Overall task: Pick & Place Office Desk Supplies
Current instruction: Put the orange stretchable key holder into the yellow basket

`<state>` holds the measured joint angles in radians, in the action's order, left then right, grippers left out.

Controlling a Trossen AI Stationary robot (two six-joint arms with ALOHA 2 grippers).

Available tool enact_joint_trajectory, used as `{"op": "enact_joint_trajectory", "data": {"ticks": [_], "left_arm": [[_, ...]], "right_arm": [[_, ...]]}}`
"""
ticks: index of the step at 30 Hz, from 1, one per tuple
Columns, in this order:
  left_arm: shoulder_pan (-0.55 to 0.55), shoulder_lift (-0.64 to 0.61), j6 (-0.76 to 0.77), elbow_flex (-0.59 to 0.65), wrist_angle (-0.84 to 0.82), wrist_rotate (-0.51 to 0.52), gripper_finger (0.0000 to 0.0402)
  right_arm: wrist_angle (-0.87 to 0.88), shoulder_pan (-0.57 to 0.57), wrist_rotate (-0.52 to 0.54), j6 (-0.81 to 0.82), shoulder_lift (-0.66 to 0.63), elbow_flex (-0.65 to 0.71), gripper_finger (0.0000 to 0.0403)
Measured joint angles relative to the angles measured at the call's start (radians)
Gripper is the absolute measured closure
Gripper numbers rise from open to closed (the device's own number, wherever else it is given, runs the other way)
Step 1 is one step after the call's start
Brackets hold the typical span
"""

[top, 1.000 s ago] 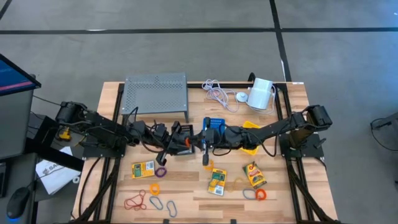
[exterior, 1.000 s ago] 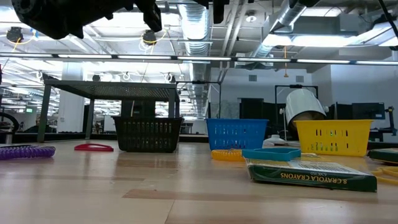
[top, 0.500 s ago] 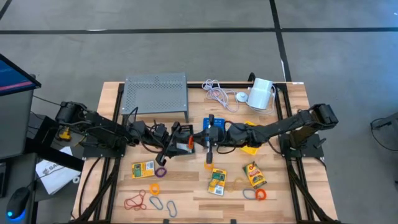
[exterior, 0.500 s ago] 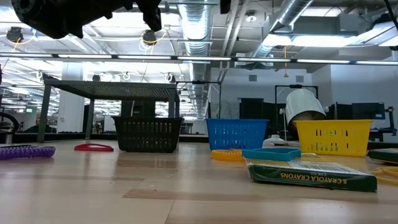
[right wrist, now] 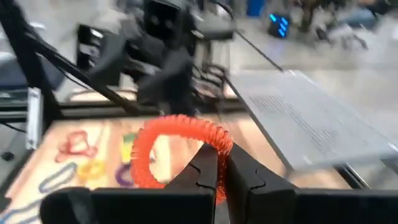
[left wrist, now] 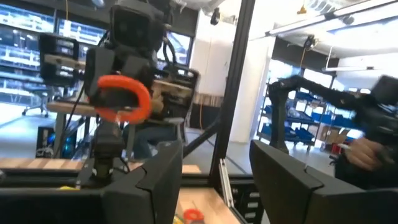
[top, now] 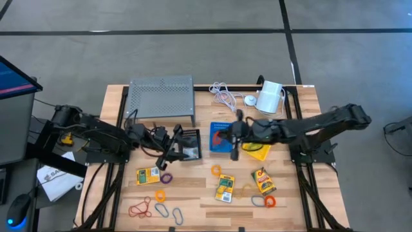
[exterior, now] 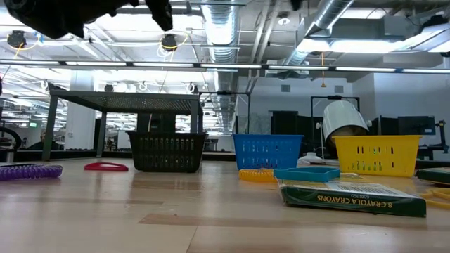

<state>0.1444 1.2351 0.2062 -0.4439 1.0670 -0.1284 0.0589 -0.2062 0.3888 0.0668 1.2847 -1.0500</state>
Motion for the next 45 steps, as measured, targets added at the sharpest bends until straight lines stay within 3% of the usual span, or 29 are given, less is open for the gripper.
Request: {"op": "enact_joint_trajectory", "data": {"ticks": [9,17,20,25,35,45], "left_arm": [[0.001,-0.222,-0.03,0.063,-0.247,0.0,0.0237],[0.002,-0.28,-0.03,0.067,-0.355,0.0,0.0245],[0.002,-0.28,-0.032,0.067,-0.356,0.0,0.0245],[0.002,-0.28,-0.05,0.067,-0.354,0.0,0.0249],[0.002,-0.279,-0.052,0.067,-0.353,0.0,0.0258],[0.002,-0.279,-0.052,0.066,-0.353,0.008,0.0259]], "right_arm": [[0.57,-0.013,0.147,0.283,-0.232,0.0,0.0402],[1.002,-0.034,0.184,0.588,-0.355,0.001,0.0402],[1.076,-0.052,0.186,0.674,-0.382,0.036,0.0402],[1.061,-0.077,0.161,0.761,-0.452,0.156,0.0402],[0.847,-0.059,0.102,0.802,-0.625,0.43,0.0401],[0.611,0.043,0.007,0.798,-0.568,0.592,0.0401]]}}
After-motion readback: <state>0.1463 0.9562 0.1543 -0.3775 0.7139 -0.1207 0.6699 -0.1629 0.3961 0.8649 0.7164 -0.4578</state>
